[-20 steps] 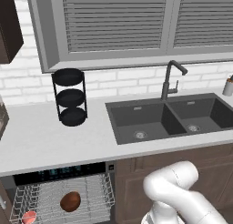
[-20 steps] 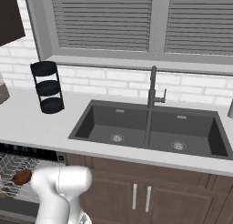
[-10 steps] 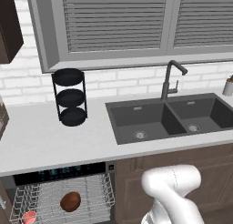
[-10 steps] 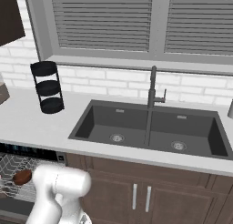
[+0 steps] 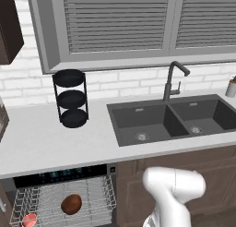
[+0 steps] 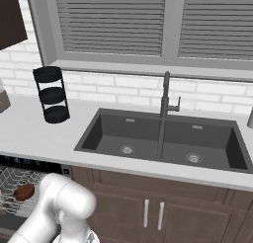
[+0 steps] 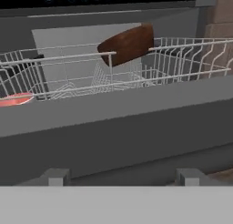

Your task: Pick up the cup and bowl from the counter, place them in the dishwasher, and close the dishwasher door.

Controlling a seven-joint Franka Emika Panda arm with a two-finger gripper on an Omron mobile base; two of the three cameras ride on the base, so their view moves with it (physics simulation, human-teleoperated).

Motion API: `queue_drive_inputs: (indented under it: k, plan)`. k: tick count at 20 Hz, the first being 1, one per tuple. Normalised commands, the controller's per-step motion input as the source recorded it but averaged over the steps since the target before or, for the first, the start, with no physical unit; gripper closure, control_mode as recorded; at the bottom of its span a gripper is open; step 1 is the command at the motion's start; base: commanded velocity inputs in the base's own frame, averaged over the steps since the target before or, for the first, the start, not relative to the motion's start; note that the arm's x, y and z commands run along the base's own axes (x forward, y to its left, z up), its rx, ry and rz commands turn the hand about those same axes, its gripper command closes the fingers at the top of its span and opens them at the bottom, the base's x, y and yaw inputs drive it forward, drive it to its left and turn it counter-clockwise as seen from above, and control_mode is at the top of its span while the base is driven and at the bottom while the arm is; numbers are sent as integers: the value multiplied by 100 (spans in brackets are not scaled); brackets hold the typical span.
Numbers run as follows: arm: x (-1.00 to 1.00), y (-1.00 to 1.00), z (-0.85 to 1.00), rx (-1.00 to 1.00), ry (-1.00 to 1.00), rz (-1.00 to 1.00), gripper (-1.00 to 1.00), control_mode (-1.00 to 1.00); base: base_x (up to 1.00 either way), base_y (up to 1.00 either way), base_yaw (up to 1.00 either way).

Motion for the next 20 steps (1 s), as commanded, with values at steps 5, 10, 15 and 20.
queue_drive_inputs:
  k: [5, 10, 15, 20]
  plan:
    - [7, 40, -100, 6, -34, -12, -100, -100, 0, 0, 0]
    - [0, 38, -100, 6, -29, -9, -100, -100, 0, 0, 0]
    - [-81, 29, -100, 16, -37, -1, -100, -100, 0, 0, 0]
    - [-93, 0, -100, -1, -20, 0, -100, -100, 0, 0, 0]
